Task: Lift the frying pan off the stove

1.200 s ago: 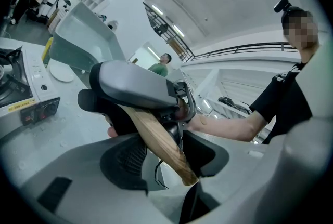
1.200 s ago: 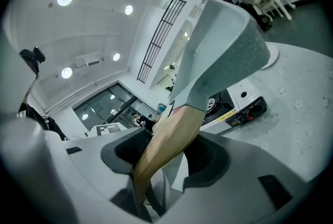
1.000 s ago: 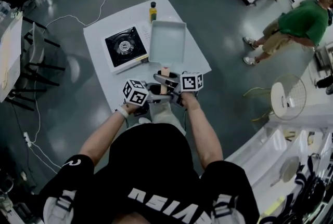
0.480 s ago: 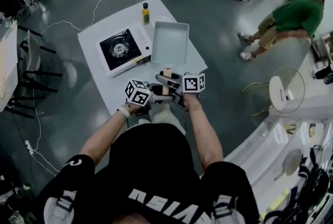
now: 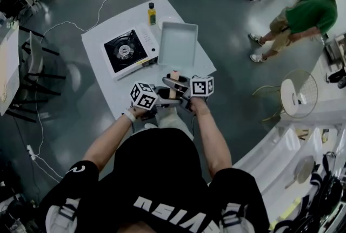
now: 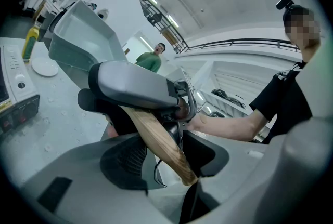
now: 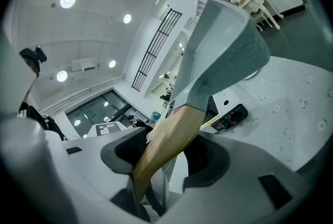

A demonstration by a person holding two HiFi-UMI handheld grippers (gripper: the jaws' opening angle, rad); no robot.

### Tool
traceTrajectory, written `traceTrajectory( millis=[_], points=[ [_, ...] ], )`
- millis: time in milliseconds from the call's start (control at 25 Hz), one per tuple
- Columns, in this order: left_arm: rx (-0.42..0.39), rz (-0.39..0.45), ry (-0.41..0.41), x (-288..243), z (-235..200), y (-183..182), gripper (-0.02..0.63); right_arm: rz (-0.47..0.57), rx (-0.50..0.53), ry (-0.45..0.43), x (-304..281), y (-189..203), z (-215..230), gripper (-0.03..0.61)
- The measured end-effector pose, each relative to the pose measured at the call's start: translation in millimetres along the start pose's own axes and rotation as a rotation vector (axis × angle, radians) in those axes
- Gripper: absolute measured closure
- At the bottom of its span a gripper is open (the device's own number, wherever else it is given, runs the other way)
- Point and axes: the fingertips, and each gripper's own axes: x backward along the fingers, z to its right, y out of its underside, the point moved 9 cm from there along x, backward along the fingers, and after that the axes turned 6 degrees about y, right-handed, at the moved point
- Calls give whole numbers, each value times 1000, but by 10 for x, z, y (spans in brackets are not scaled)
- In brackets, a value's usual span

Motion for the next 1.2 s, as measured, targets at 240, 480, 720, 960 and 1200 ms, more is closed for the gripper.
traceTrajectory(
  millis=[240, 480, 720, 960, 1200],
  points=[
    [-3, 0, -5, 15, -3, -3, 405, 10, -3, -8, -12, -5, -8, 364],
    [1, 0, -8, -26, 19, 23, 405, 5, 1, -9, 30, 25, 9, 364],
    [1, 0, -12, -2, 2, 17, 405, 9, 4, -27, -10, 2, -15, 364],
    [2, 5, -17, -20, 14, 7, 405, 3, -9, -31, 9, 8, 1, 364],
    [-1, 6, -17, -14, 11, -27, 405, 6, 6, -32, 0, -44, -13, 362]
  ],
)
